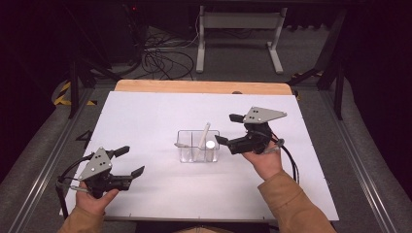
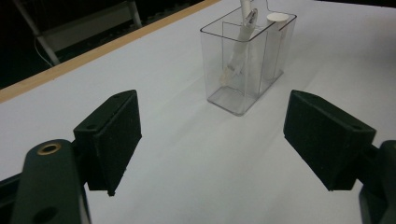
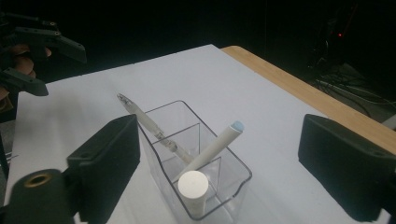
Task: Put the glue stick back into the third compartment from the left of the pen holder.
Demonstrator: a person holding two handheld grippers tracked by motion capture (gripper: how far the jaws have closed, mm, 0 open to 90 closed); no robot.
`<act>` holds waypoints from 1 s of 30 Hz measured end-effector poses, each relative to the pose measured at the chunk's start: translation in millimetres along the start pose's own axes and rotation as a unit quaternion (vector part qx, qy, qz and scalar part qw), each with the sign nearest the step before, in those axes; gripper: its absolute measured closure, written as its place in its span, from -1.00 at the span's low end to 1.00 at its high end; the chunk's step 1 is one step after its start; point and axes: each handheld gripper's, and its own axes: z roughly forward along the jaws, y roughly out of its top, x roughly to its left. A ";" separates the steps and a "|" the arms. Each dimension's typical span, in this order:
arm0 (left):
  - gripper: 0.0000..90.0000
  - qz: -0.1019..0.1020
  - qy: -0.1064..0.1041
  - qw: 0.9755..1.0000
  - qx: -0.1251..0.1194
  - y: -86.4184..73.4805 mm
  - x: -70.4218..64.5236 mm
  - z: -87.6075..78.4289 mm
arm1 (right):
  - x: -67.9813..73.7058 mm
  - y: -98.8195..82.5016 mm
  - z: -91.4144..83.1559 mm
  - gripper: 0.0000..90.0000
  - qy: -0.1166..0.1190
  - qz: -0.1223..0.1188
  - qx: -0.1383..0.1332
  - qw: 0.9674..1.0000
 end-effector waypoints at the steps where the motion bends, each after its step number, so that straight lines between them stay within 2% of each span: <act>1: -0.57 -0.001 0.000 1.000 0.000 0.0 -0.1 0.0 | 0.2 -0.4 -3.3 -0.78 -0.004 -0.001 0.000 1.000; 7: -0.58 -0.001 0.002 1.000 -0.002 -0.1 0.1 -0.7 | 1.2 -8.4 -20.5 -0.87 -0.016 -0.002 0.000 1.000; 12: -0.57 0.001 0.002 1.000 -0.001 0.5 -0.7 -0.6 | 0.4 -15.1 -31.5 -0.87 -0.026 0.001 -0.003 1.000; 15: -0.57 -0.004 0.000 1.000 -0.004 0.1 0.3 -1.4 | 1.3 -18.6 -38.9 -0.85 -0.037 -0.005 -0.008 0.999; 25: -0.59 -0.010 -0.001 1.000 -0.005 0.2 0.7 -2.4 | -4.0 -38.5 -57.6 -0.87 -0.055 0.013 -0.004 0.998; 30: -0.62 -0.011 -0.004 1.000 -0.005 -0.4 1.0 -3.2 | -4.5 -50.5 -62.4 -0.89 -0.056 0.013 0.001 0.998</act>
